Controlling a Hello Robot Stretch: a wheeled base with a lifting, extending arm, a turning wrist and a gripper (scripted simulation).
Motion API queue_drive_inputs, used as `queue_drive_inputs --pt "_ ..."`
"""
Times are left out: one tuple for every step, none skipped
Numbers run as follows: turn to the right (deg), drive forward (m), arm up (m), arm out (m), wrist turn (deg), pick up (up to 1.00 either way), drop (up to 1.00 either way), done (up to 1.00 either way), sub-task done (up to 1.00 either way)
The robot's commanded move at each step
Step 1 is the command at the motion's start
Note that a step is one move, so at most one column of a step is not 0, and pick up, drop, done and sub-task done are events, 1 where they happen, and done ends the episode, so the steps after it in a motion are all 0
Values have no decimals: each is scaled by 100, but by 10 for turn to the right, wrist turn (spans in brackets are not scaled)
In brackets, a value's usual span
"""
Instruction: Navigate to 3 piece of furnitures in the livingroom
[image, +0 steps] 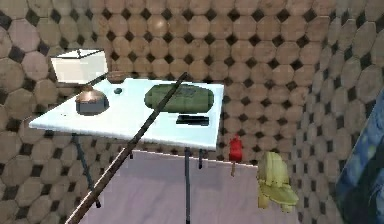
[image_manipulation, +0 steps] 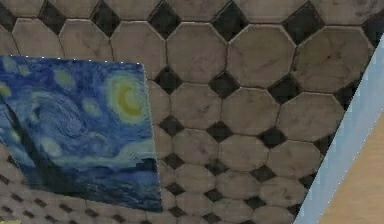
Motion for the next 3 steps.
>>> queue_drive_inputs --pt "0 30 0 0 0 0 0 0 0" --pt "-330 0 0 0 0 0 0 0 0" --pt "0 0 0 0 0 0 0 100 0"
